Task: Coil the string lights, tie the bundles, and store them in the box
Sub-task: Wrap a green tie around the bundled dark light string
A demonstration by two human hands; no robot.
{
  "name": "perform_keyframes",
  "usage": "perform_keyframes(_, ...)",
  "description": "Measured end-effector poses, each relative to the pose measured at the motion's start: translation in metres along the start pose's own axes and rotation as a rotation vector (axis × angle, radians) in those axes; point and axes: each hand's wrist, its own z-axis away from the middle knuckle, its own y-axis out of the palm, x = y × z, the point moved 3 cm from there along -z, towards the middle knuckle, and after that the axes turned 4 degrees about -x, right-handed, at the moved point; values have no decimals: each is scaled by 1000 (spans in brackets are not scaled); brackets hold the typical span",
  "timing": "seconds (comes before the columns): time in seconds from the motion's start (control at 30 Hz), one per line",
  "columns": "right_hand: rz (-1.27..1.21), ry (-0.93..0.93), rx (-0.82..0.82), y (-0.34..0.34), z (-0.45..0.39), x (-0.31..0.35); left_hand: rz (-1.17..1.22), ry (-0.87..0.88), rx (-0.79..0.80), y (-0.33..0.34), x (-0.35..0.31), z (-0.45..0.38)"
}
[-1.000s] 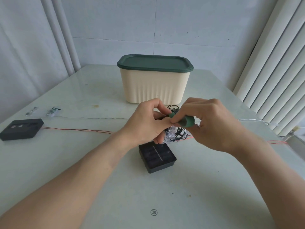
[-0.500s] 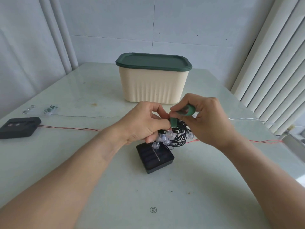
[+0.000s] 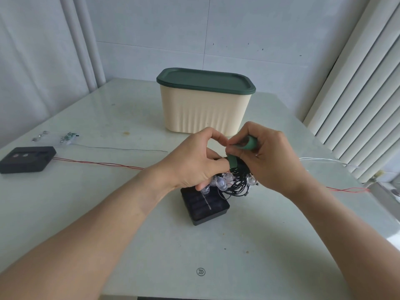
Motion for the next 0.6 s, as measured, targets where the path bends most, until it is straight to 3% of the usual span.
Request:
perform_keyframes(0.27,-134,282,57,1,-1,-5,-78,110,-11,10,-6,8)
perform_keyframes(0.43,-237,510,208,-5,-2,-17,-146,237,-9,16,-7,11)
perform_keyframes(0.6,-217,599,211,-5,-3,-24,-301,271,-50,20,-7,11)
